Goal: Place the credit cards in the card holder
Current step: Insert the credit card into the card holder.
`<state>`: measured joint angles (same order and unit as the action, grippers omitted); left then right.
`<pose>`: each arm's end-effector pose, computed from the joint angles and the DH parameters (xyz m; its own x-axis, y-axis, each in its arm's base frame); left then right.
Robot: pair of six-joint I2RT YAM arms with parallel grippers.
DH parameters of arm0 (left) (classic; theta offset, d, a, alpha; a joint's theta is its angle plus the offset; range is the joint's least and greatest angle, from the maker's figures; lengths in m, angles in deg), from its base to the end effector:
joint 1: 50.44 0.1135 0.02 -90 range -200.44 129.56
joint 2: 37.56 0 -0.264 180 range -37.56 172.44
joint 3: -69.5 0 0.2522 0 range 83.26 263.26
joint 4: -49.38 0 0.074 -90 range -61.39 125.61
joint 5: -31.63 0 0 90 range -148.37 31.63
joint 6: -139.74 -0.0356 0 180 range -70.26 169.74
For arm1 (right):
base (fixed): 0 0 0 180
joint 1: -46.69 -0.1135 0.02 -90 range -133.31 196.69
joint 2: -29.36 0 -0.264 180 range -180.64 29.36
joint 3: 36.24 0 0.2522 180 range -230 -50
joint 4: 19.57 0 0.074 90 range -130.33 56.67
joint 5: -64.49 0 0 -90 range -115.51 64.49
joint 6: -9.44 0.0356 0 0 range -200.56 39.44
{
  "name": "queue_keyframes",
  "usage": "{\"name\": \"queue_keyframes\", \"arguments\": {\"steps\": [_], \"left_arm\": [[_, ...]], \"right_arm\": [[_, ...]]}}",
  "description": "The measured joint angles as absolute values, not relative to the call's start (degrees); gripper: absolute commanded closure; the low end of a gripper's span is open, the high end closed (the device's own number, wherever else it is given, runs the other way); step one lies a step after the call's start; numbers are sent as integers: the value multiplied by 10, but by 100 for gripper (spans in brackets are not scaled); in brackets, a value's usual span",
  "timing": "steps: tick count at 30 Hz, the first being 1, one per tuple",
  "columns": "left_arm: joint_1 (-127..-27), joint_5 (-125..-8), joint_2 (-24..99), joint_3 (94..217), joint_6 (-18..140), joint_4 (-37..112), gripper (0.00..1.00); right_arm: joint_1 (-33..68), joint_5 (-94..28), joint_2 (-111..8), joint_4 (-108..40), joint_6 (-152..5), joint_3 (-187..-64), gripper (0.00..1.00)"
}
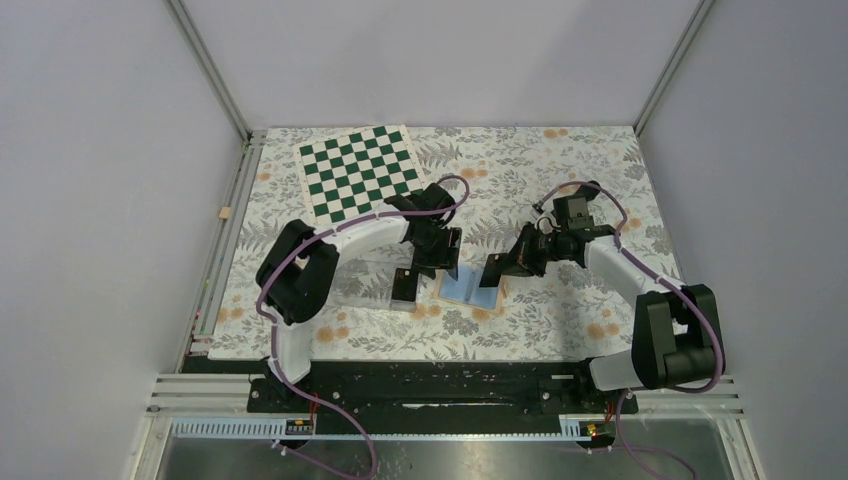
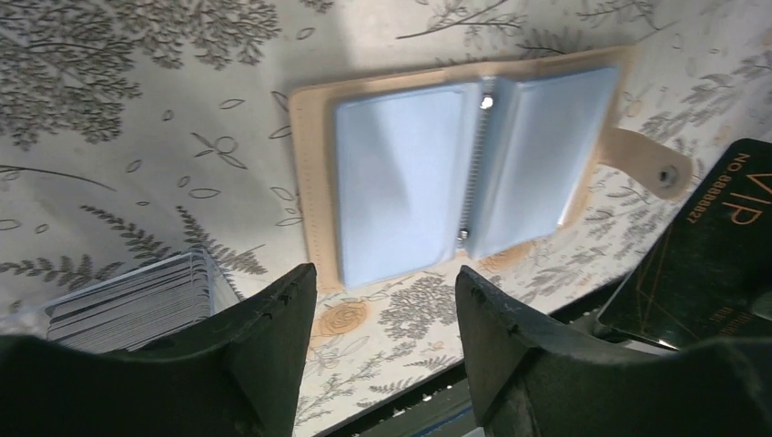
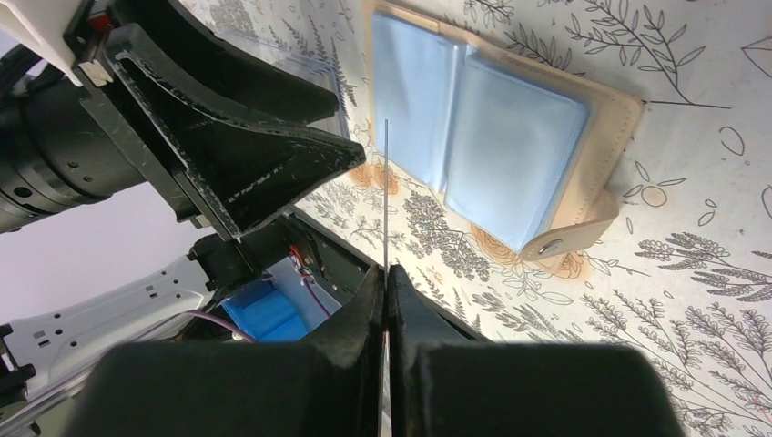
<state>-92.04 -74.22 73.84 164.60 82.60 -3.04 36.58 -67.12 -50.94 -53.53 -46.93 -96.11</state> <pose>0.2909 -0.2713 0.1876 -0.9721 0.1651 -0.1668 0.2207 0.8847 -0.4107 0.2621 0.0707 0.2039 -0.9499 0.2512 -0.1858 0.0170 0.6354 0.7720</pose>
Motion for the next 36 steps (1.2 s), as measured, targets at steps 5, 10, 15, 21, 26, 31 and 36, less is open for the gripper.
{"name": "queue_keyframes", "arguments": {"steps": [5, 10, 15, 21, 26, 31, 36], "left_arm": [[-918, -712, 746, 1646, 818, -46, 40], [-914, -711, 770, 1650, 814, -50, 39], [-907, -736, 788, 1661, 815, -51, 42], [-902, -781, 790, 1648, 830, -22, 53], [-902, -818, 787, 1626, 844, 3, 60], [-902, -838, 784, 1609, 852, 18, 67], [-902, -848, 784, 1601, 856, 24, 73]], "right_arm": [[366, -670, -525, -542, -476, -961, 100], [366, -670, -529, -549, -485, -961, 100], [366, -672, -533, -550, -504, -961, 100], [366, -672, -545, -549, -533, -961, 100], [366, -678, -563, -545, -545, -961, 100], [366, -686, -588, -528, -548, -969, 100], [366, -688, -618, -507, -554, -988, 100]]}}
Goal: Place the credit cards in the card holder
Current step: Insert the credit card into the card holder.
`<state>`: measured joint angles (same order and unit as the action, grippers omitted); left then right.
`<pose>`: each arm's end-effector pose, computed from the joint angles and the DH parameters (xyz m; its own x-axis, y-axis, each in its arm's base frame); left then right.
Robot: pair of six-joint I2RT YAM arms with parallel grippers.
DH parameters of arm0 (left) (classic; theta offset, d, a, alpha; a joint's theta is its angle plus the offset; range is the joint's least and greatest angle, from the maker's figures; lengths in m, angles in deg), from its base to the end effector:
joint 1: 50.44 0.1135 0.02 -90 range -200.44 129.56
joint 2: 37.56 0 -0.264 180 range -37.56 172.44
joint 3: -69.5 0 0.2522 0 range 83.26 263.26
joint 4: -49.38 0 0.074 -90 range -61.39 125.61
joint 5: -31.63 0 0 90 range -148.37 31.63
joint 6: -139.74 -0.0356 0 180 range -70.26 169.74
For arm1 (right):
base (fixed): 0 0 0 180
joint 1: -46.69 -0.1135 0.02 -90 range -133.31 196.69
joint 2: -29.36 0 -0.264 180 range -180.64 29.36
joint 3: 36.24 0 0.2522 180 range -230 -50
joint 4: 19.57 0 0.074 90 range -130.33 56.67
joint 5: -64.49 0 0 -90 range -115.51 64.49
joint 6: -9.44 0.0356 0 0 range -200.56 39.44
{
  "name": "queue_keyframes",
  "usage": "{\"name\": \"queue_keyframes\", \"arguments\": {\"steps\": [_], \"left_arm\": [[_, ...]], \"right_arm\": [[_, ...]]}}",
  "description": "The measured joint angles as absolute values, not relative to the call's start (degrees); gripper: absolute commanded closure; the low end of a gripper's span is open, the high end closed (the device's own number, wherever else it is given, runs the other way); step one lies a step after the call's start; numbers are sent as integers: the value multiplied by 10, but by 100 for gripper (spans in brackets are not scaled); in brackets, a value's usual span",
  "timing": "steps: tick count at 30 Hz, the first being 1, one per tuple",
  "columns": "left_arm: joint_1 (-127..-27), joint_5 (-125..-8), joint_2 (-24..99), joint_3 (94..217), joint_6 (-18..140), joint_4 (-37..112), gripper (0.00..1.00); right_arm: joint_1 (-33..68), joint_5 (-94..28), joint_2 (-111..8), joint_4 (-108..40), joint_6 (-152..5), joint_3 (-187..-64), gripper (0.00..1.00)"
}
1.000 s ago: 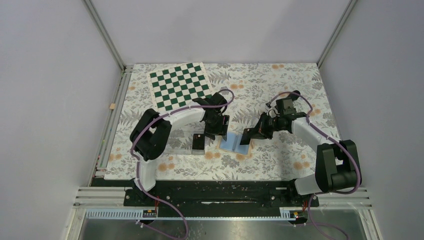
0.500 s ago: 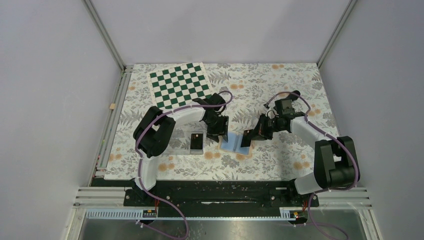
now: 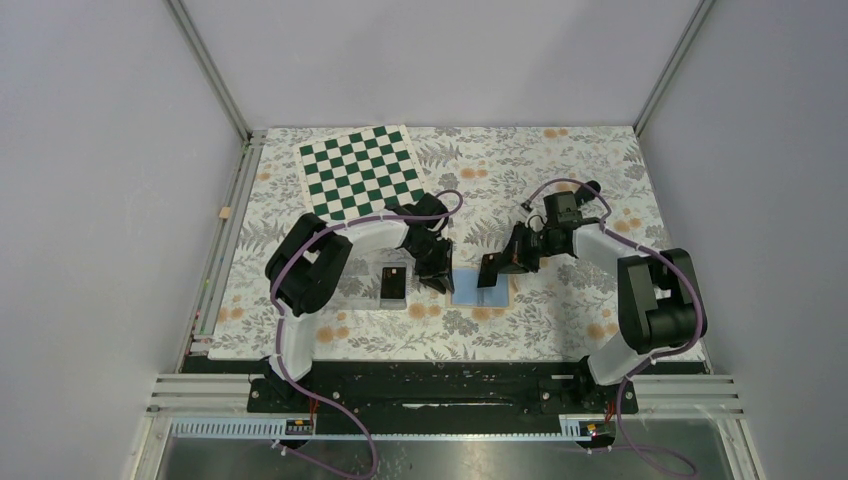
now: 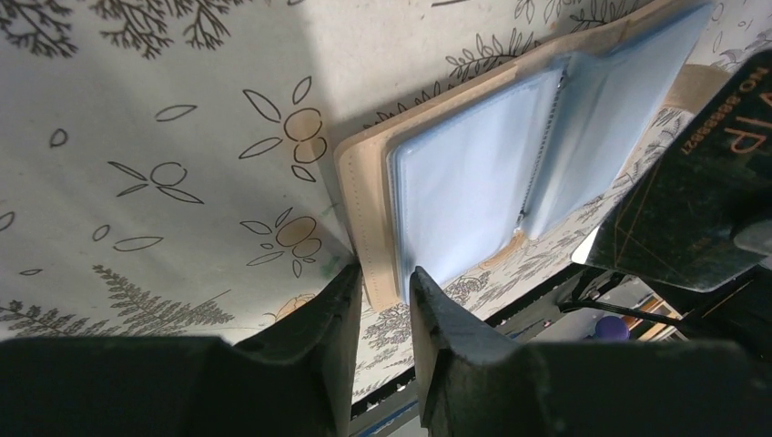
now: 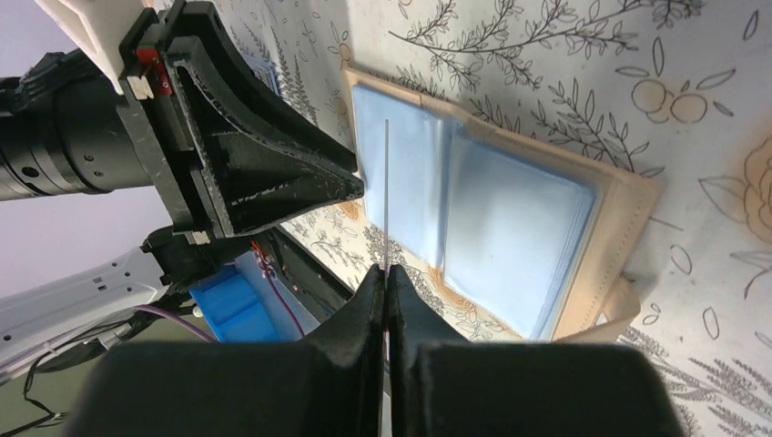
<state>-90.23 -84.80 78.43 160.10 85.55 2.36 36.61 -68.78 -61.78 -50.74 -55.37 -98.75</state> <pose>0.2938 -0.2653 0.1417 -0.9898 0.1425 0.0032 0.1200 0.8451 -0.5209 0.2880 0.0760 0.1702 -0.9687 0.1426 -0.2030 -0.0603 0.6585 0.7502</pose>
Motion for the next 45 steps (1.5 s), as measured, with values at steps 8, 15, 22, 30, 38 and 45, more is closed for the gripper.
{"name": "queue_keyframes", "arguments": {"steps": [8, 15, 22, 30, 38, 45], "left_arm": [[-902, -857, 784, 1595, 856, 26, 75], [-902, -864, 784, 1591, 857, 28, 77], [-901, -869, 784, 1589, 857, 28, 78], [-899, -871, 784, 1587, 857, 28, 79], [-898, -872, 784, 1587, 857, 28, 79], [-898, -872, 785, 1587, 856, 28, 81]], "right_arm": [[366, -692, -662, -475, -555, -990, 100], [363, -692, -695, -453, -554, -990, 100], [355, -686, -711, -452, -555, -990, 100], [340, -686, -712, -453, -560, -990, 100], [336, -696, -714, -455, -561, -990, 100], [336, -699, -716, -454, -561, -990, 100]]}}
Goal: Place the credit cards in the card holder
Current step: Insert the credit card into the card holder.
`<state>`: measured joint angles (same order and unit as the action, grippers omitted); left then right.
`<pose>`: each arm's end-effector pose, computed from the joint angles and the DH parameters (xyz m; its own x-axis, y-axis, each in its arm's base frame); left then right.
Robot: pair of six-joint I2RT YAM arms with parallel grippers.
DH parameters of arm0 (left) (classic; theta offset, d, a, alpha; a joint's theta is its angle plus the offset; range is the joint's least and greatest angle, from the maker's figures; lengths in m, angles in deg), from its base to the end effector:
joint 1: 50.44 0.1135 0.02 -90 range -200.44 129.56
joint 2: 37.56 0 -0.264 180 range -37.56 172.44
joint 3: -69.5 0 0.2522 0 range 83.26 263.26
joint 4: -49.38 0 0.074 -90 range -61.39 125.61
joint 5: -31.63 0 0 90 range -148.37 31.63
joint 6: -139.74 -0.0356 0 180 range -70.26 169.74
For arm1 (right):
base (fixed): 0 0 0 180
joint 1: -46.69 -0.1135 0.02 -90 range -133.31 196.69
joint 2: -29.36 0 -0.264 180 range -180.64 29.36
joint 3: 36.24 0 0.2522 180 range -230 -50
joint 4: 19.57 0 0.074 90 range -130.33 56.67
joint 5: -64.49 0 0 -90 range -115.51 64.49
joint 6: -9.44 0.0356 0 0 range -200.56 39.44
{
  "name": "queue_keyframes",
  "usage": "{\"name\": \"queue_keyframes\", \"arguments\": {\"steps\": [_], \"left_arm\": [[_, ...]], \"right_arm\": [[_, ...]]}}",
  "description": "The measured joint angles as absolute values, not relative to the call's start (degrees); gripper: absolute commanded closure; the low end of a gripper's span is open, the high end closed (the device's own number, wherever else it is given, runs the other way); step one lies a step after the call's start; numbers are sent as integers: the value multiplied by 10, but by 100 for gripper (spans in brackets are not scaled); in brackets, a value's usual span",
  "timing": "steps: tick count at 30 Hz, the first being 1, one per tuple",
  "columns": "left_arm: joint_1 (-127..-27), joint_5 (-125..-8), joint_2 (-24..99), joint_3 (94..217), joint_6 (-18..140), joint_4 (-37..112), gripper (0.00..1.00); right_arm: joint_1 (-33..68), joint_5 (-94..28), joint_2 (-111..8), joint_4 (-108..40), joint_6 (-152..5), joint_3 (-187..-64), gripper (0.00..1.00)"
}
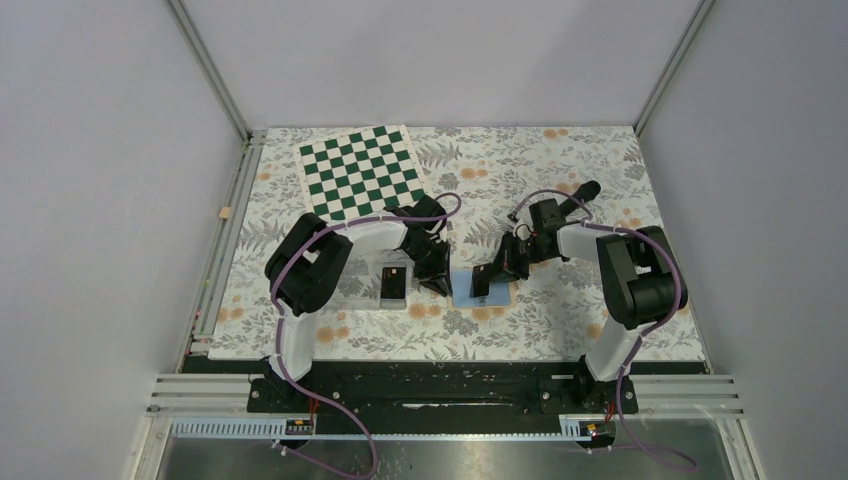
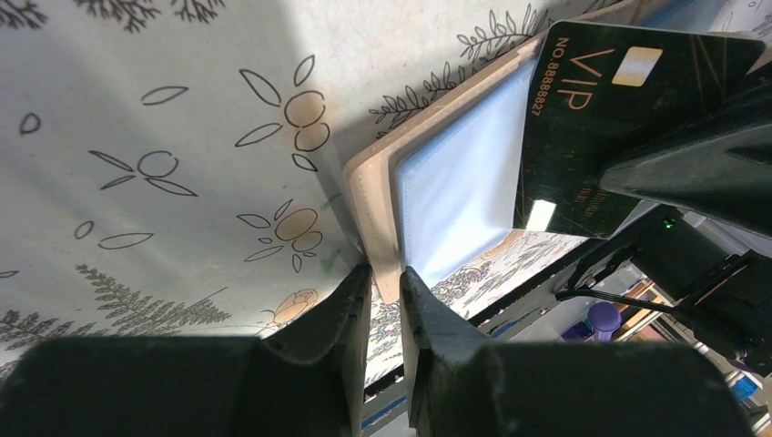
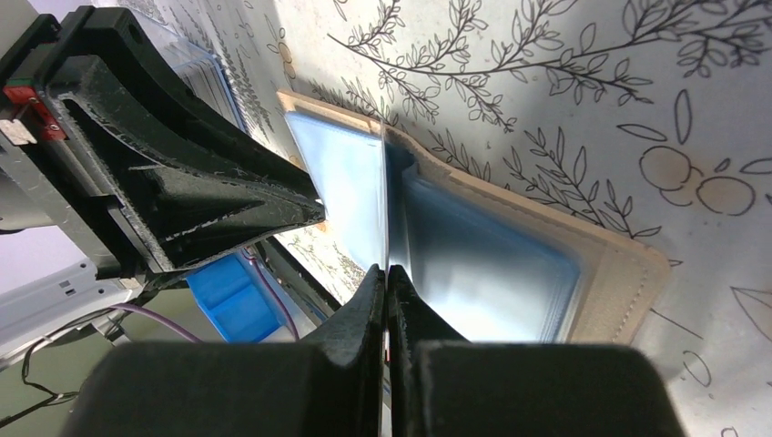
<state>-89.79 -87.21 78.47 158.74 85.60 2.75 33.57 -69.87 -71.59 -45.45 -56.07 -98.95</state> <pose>0.2915 -0.2612 0.1362 -0.9884 0.1468 0.0396 0.1022 0.8342 -0.5418 0.2979 0.0950 0.1271 -0.9879 0.0741 -0.1365 -0.0549 0.6553 0.7534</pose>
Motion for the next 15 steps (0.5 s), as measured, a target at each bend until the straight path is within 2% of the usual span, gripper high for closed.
{"name": "queue_keyframes", "arguments": {"steps": [15], "left_arm": [[-897, -873, 786, 1586, 856, 27, 86]], "right_arm": [[336, -731, -730, -426, -526, -976, 100]]}}
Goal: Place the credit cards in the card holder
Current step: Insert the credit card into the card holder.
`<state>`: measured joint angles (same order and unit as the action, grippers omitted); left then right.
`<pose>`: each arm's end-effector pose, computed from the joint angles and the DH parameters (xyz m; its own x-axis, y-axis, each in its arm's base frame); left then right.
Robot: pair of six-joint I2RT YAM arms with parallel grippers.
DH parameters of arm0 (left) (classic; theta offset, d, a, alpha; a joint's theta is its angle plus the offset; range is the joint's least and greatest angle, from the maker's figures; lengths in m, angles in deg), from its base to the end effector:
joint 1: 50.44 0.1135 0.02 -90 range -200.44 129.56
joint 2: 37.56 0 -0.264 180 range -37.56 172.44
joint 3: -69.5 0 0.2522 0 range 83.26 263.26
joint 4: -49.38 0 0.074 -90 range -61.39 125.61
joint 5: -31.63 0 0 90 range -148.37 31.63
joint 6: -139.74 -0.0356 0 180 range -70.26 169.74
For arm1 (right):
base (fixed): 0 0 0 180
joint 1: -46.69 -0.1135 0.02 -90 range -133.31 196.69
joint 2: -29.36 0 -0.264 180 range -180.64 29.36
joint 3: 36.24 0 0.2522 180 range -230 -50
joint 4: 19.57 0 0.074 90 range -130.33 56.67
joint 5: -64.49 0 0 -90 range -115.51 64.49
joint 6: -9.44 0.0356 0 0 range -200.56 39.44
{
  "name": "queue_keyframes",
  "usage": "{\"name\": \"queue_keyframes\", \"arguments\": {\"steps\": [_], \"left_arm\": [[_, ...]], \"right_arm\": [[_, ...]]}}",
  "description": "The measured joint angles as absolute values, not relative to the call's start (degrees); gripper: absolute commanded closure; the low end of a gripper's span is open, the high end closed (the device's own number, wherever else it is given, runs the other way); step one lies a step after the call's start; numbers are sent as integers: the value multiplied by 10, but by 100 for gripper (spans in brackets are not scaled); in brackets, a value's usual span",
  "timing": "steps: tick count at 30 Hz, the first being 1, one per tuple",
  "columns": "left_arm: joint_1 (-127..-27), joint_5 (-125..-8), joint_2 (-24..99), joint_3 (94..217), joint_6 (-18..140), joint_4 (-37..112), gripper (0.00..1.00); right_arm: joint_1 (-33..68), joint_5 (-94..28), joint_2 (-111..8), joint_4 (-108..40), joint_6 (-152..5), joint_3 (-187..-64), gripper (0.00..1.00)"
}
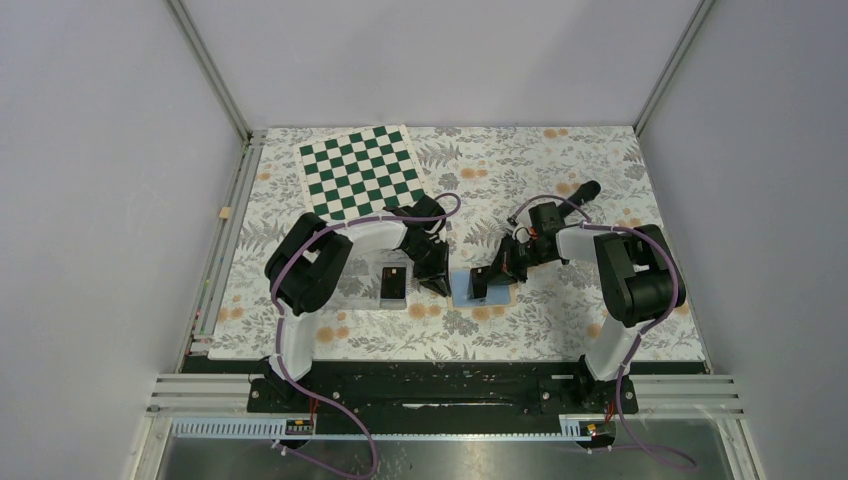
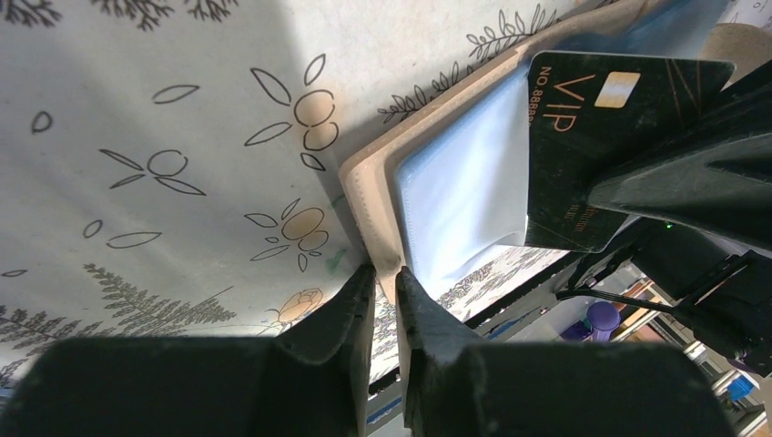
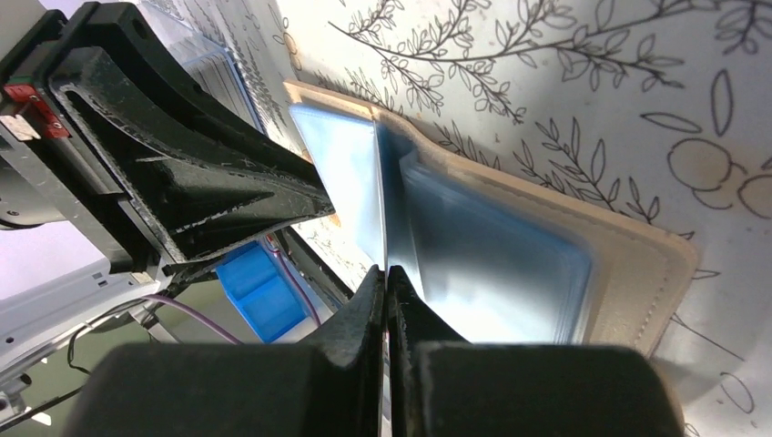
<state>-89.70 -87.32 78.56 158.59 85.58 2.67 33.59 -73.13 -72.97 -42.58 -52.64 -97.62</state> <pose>0.2913 -0.2604 0.1350 -0.9883 0.1460 0.0451 0.0988 0.8354 -0.5406 0.2959 0.0958 0.1181 -0.9927 0.0930 -0.0771 -0.0043 0.6105 0.7920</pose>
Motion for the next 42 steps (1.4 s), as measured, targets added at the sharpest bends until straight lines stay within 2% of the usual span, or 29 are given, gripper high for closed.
{"name": "queue_keyframes", "arguments": {"steps": [5, 16, 31, 42], "left_arm": [[-895, -873, 787, 1586, 855, 24, 92], [-894, -875, 789, 1586, 853, 22, 93], [-894, -881, 796, 1594, 847, 10, 93], [-892, -883, 803, 1606, 845, -5, 97]], "right_arm": [[336, -731, -729, -445, -529, -976, 100], [336, -735, -724, -490, -555, -979, 100], [337, -773, -796, -539, -597, -1051, 100], [333, -749, -802, -582, -619, -1071, 100]]}}
